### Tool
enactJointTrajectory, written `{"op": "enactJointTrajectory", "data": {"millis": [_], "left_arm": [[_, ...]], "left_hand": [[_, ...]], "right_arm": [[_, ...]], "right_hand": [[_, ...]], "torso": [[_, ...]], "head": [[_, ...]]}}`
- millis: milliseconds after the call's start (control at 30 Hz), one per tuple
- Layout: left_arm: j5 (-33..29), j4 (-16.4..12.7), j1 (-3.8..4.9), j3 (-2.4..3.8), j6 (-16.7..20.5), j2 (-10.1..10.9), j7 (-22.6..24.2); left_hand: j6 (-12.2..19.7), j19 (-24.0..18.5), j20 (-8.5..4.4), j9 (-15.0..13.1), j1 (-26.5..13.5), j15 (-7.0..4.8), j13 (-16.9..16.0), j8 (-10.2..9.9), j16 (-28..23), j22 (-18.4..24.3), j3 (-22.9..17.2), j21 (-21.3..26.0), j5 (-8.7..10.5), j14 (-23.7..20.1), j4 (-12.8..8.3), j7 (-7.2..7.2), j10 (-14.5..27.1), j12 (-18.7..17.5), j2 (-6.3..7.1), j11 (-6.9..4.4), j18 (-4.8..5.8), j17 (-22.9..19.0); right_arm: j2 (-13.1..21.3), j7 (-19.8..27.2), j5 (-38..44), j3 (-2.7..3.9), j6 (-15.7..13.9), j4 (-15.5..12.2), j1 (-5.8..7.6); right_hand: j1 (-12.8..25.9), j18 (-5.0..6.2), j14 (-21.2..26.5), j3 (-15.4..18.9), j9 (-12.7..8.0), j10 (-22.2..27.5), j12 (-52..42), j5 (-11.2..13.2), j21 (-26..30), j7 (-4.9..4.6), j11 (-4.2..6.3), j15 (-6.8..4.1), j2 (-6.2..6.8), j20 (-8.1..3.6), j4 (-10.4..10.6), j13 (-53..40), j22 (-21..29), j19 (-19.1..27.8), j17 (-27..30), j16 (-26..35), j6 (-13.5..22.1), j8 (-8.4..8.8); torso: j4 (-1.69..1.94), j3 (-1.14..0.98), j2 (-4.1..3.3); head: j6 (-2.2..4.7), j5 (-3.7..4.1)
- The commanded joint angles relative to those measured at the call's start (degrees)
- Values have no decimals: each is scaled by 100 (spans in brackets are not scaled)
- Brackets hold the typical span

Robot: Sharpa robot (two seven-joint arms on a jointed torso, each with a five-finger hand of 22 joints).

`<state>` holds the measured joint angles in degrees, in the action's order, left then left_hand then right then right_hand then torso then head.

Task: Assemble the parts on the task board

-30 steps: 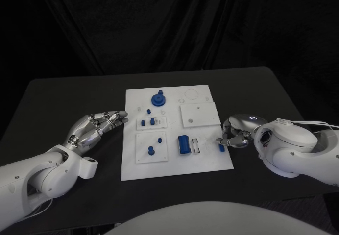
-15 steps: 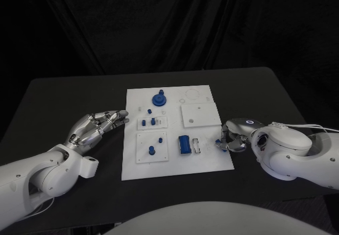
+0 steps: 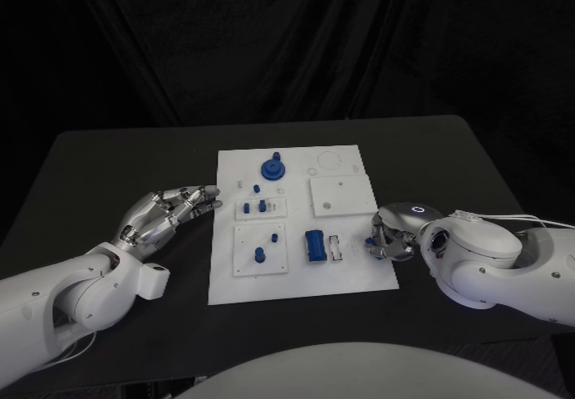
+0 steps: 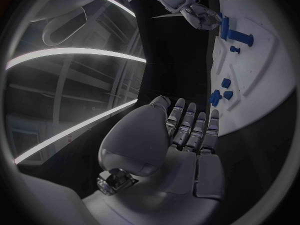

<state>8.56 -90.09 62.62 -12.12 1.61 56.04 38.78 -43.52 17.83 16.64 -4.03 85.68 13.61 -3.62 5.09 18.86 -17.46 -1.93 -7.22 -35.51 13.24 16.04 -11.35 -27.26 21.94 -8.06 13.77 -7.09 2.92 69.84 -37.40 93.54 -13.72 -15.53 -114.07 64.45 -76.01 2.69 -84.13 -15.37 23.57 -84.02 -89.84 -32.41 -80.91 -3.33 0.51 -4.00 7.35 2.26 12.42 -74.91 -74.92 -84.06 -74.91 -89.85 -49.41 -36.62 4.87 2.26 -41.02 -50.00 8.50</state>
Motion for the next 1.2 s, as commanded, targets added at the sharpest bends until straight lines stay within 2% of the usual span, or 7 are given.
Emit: {"op": "enactJointTrajectory", "data": {"millis": [33, 67, 100, 133, 300, 600, 1200], "left_arm": [[-24, 3, -5, 3, -122, -16, 1030], [-24, 6, -5, 3, -127, -19, 1028], [-24, 9, -6, 3, -132, -22, 1026], [-24, 11, -6, 3, -135, -24, 1024], [-24, 29, -6, 3, -158, -42, 1002], [-24, 45, -6, 3, -189, -66, 960], [-24, 63, -6, 3, -225, -102, 914]], "left_hand": [[-7, 40, 13, -5, 58, -4, -3, 5, 21, -6, -45, -31, -16, 46, 1, -83, -3, 5, 13, 33, -13, 10], [-6, 55, 14, -5, 60, 0, -3, 5, 29, -12, -50, -39, -17, 55, 2, -83, -7, 7, 14, 38, -9, 10], [-6, 55, 14, -5, 60, 0, -3, 5, 29, -12, -50, -39, -17, 55, 2, -83, -7, 7, 14, 38, -9, 10], [-5, 72, 14, -5, 63, 5, -4, 5, 40, -22, -56, -48, -18, 67, 3, -81, -10, 8, 15, 44, -5, 12], [-3, 91, 14, -5, 65, 9, -4, 4, 52, -31, -63, -58, -18, 78, 3, -81, -13, 10, 15, 48, -1, 13], [0, 112, 16, -5, 69, 20, -4, 2, 65, -39, -73, -69, -20, 93, 5, -83, -15, 10, 17, 60, 9, 14], [9, 143, 18, -3, 70, 39, -3, -2, 75, -50, -85, -87, -17, 107, 7, -91, -13, 8, 26, 77, 27, 14]], "right_arm": [[-14, -137, -82, -59, 34, 67, -83], [-14, -127, -139, -59, -44, 66, -85], [-11, -108, -225, -58, -132, 63, -86], [-9, -93, -291, -58, -190, 60, -87], [45, 231, -1216, -56, -852, 29, -88], [131, 965, -3256, -48, -1801, -102, -25], [-90, 1350, -4354, -45, -2148, -102, 91]], "right_hand": [[-223, -47, -587, -132, -405, -598, -16, -60, 2, 22, 52, -53, -49, -41, -206, -1509, -1215, -232, -1509, -15, -98, 139], [-254, -49, -587, -161, -392, -598, -16, -15, -5, 25, 55, -57, -51, -44, -240, -1509, -1217, -235, -1509, -15, -121, 137], [-341, -51, -587, -406, -356, -598, -16, 595, -18, 41, 70, -71, -55, -66, -290, -1509, -1222, -242, -1509, -15, -186, 167], [-338, -58, -587, -563, -317, -598, -16, 691, -40, 43, 79, -76, -4, -67, -304, -1509, -1229, -252, -1509, -15, -236, 175], [-238, -57, -587, -773, -189, -598, -16, 687, -39, 100, 121, -105, 117, -86, -304, -1509, -1228, -254, -1509, -15, -351, 133], [-75, -60, -587, -900, -106, -598, -16, 635, -51, 131, 152, -132, 165, -112, -227, -1509, -1232, -260, -1509, -15, -372, 147], [71, -52, -587, -960, -61, -598, -16, 734, -17, 124, 151, -139, 175, -124, -165, -1509, -1221, -248, -1509, -15, -314, 219]], "torso": [[-4, -6, -1], [-4, -6, -1], [-5, -7, -5], [-5, -5, -6], [-1, -2, -5], [-8, -3, -8], [12, 9, -6]], "head": [[0, -16], [0, -18], [0, -21], [0, -24], [0, -23], [0, -76], [0, -104]]}}
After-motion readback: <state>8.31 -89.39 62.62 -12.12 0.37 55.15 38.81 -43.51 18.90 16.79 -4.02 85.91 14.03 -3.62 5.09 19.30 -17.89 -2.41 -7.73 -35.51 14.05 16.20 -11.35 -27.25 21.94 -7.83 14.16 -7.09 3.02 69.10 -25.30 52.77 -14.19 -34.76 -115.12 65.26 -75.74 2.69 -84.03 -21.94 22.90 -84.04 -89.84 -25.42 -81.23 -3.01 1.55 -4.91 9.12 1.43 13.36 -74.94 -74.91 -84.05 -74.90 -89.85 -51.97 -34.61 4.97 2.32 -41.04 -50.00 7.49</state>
